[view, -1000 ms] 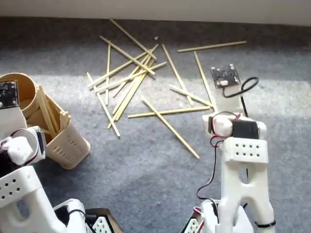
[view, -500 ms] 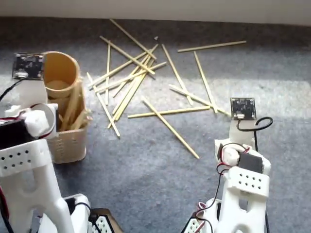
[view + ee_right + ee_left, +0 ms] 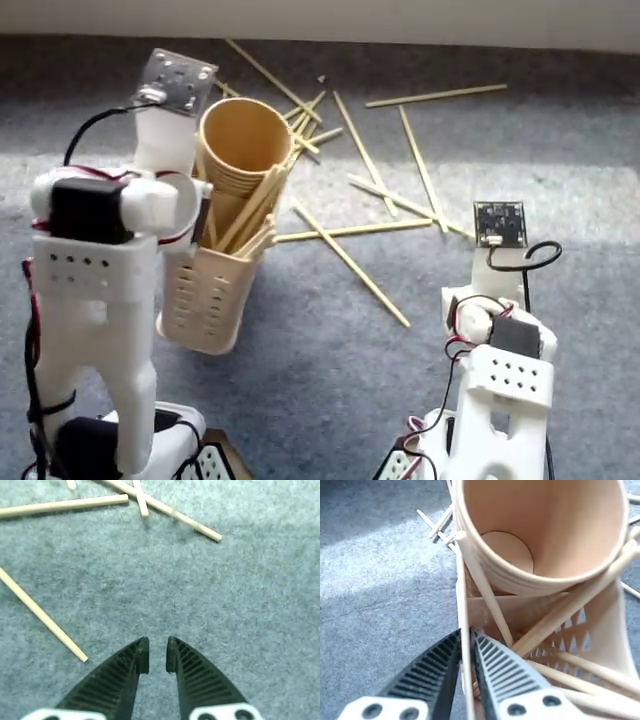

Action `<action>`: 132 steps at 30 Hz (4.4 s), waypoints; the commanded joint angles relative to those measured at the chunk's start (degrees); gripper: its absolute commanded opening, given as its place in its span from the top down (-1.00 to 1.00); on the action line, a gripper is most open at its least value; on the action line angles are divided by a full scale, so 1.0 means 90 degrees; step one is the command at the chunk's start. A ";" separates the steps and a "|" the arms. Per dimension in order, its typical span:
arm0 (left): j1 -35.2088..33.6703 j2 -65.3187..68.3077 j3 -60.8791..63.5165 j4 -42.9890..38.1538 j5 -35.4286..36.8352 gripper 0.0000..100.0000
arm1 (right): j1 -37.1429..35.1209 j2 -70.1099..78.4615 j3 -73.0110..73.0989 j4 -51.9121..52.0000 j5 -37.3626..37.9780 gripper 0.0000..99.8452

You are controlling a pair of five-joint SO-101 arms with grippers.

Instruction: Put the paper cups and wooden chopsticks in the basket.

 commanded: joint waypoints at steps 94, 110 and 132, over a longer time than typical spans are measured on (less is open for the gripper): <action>-0.1343 0.8737 -0.7155 -0.1338 0.2979 0.32 | -0.0689 -0.0190 0.0855 -0.0230 0.0088 0.85; -0.1353 1.0281 -0.9363 -0.1162 -0.4435 0.32 | -0.0689 -0.0190 0.1089 -0.0239 0.0088 0.85; -0.1245 1.1756 -0.9734 -0.1768 -0.4669 1.00 | -0.0689 -0.0142 0.1118 -0.0503 0.0088 0.85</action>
